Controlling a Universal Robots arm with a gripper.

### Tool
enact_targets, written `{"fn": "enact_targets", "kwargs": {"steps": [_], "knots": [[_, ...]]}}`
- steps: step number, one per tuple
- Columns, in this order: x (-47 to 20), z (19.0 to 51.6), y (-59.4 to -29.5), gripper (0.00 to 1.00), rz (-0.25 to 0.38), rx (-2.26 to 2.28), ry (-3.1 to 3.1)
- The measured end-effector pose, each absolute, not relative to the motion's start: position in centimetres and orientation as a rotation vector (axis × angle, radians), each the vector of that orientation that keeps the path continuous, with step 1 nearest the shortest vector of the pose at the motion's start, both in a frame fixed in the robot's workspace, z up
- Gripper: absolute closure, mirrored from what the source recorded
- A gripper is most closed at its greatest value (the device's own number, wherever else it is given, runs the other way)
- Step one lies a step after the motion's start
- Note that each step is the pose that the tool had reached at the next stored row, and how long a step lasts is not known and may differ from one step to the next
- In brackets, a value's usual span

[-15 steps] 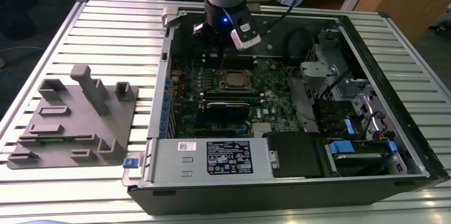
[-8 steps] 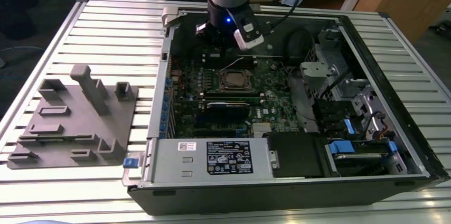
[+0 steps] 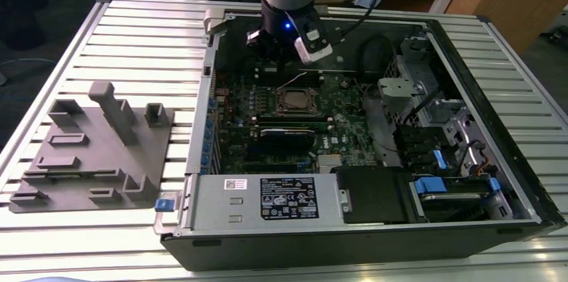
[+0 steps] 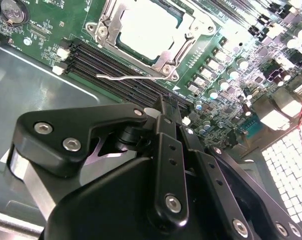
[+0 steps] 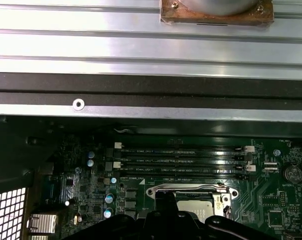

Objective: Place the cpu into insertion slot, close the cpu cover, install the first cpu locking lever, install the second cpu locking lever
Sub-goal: 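Install the first cpu locking lever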

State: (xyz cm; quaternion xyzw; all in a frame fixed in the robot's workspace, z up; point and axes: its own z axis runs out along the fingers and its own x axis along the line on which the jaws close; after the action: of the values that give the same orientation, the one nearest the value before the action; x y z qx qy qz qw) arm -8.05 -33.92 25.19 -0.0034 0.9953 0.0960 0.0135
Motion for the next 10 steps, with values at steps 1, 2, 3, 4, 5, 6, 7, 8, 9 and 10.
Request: {"fn": "enact_targets", "kwargs": {"steps": [1,2,3,4,5,6,7,8,9,10], "knots": [[-8.05,25.19,-33.92,0.89,0.299,-0.011,3.1],[-8.05,25.19,-33.92,0.89,0.299,-0.011,3.1],[-8.05,25.18,-33.92,0.89,0.299,-0.011,3.1],[-8.05,25.18,-33.92,0.89,0.299,-0.011,3.1],[-8.05,25.18,-33.92,0.89,0.299,-0.011,3.1],[-8.05,25.18,-33.92,0.89,0.299,-0.011,3.1],[-8.05,25.17,-33.92,0.89,0.299,-0.011,3.1],[-8.04,25.15,-33.92,0.89,0.299,-0.011,3.1],[-8.03,25.12,-33.92,0.89,0.3,-0.011,3.1],[-8.02,25.1,-33.92,0.89,0.308,-0.011,3.099]]}}
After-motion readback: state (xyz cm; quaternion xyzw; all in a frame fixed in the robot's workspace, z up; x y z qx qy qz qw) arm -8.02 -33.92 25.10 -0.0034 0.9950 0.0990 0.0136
